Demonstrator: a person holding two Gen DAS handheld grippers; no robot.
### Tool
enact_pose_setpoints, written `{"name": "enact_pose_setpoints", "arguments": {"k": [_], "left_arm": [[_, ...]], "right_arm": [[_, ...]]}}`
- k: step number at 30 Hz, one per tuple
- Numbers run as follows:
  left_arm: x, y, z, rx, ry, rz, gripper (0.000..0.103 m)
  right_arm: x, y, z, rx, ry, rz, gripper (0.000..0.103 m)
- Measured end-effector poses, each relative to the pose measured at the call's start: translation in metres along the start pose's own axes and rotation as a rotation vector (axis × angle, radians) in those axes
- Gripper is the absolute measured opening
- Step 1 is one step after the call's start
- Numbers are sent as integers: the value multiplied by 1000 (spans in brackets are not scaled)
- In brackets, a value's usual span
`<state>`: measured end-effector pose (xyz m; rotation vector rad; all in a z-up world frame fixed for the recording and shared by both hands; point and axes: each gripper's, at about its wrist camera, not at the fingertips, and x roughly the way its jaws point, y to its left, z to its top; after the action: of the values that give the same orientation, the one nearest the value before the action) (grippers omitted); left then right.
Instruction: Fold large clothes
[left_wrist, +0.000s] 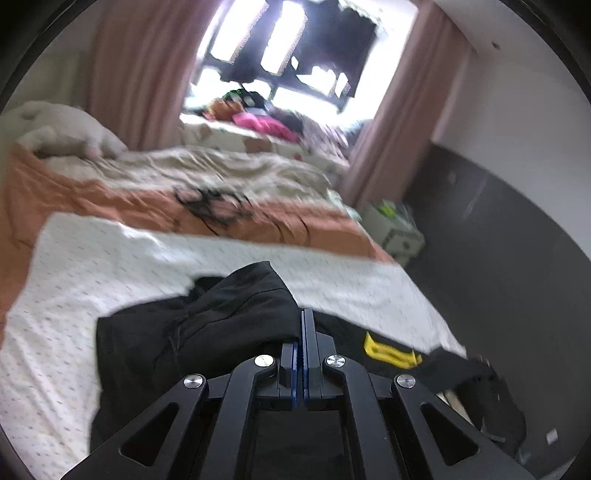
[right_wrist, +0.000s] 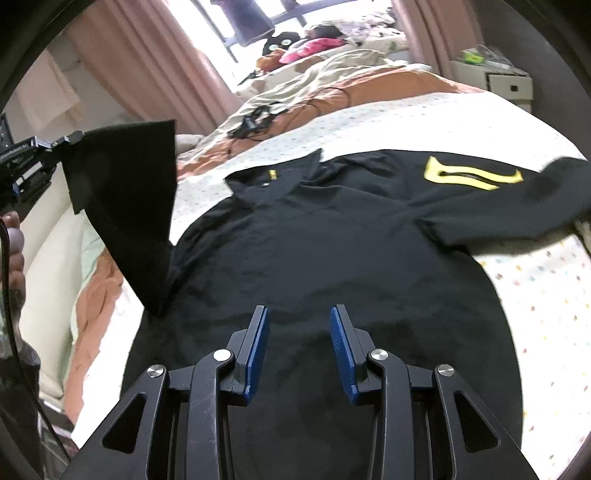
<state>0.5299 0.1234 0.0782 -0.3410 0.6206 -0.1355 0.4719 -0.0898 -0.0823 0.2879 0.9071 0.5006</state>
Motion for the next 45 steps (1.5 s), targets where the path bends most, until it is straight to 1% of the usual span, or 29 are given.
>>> {"name": "enact_pose_setpoints", "arguments": {"k": [1, 2, 4, 5, 6, 8, 9, 12, 13, 18, 20, 21, 22, 23, 27, 32, 37, 40, 45], "left_arm": [[9, -5, -5, 1, 23, 0, 1], [21, -9, -13, 5, 67, 2, 5], [48, -16, -34, 22, 183, -21, 27], [58, -17, -43, 26, 225, -33, 53], [65, -18, -56, 31, 262, -47, 76], [68, -15, -77, 39, 288, -50, 90], [68, -14, -84, 34, 299, -46, 90], [62, 8, -103, -25, 334, -28, 90], [61, 12, -107, -33, 333, -19, 90], [13, 54, -123, -66, 285, 89, 90], [-5, 71, -124, -83, 260, 120, 90], [-17, 81, -127, -97, 246, 135, 90], [-22, 86, -127, -106, 241, 145, 90], [-33, 96, -131, -118, 232, 163, 90], [-70, 131, -141, -163, 203, 229, 90], [-108, 169, -159, -219, 160, 298, 89], [-138, 205, -182, -296, 148, 355, 86], [-154, 223, -196, -333, 141, 378, 85], [-173, 244, -217, -375, 136, 411, 85]], "right_arm": [[-1, -6, -1, 12, 0, -4, 35], [-1, -11, -2, 21, 0, -7, 35], [-1, -21, -6, 39, 7, -17, 35], [0, -25, -8, 46, 14, -22, 35], [2, -28, -10, 53, 23, -28, 35], [3, -33, -14, 61, 35, -34, 35], [5, -34, -16, 63, 43, -39, 35], [8, -32, -19, 63, 53, -42, 36], [9, -31, -20, 61, 56, -40, 36], [21, -7, -16, 8, 70, -29, 36], [27, 5, -15, -14, 80, -24, 48], [31, 13, -13, -28, 83, -21, 59], [34, 20, -12, -40, 80, -18, 67], [37, 28, -10, -57, 76, -17, 69], [58, 64, -4, -137, 97, -30, 70], [86, 99, -1, -221, 126, -56, 70], [117, 133, -3, -347, 157, -101, 70], [137, 146, -3, -377, 181, -119, 70], [164, 161, 0, -383, 188, -171, 70]]}}
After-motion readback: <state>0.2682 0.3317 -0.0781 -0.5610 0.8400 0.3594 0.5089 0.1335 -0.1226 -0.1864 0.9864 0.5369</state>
